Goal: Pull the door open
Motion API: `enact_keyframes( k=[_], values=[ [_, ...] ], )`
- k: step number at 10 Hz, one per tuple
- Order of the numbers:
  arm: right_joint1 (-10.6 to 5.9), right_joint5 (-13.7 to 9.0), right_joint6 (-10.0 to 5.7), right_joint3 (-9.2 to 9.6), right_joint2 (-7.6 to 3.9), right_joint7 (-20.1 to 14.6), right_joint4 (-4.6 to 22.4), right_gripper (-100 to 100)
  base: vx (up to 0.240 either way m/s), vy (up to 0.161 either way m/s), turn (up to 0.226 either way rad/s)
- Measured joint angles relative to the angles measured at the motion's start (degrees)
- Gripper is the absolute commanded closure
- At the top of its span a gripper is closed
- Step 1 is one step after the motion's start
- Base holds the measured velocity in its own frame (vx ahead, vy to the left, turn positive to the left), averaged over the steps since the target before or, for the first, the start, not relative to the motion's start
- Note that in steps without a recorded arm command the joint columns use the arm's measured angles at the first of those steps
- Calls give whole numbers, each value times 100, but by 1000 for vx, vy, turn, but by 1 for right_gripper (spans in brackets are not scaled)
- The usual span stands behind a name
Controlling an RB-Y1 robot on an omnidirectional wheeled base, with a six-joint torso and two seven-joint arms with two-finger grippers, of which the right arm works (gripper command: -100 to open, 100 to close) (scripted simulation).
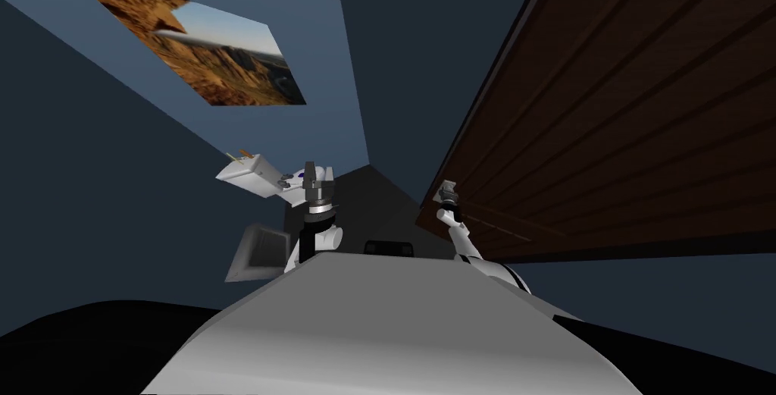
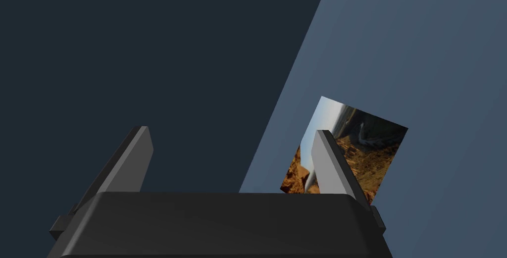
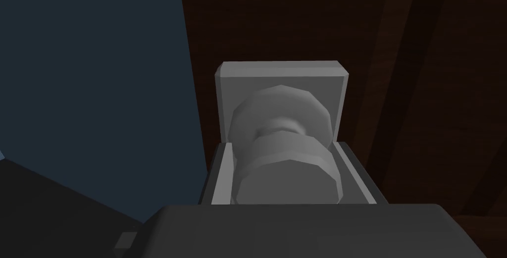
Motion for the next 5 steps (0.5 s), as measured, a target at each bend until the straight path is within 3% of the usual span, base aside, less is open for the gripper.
enact_keyframes(
  k=[5],
  values=[
    [85, 47, 20, 248, -94, -221, -64, 100, -201, -37, 104]
  ],
)
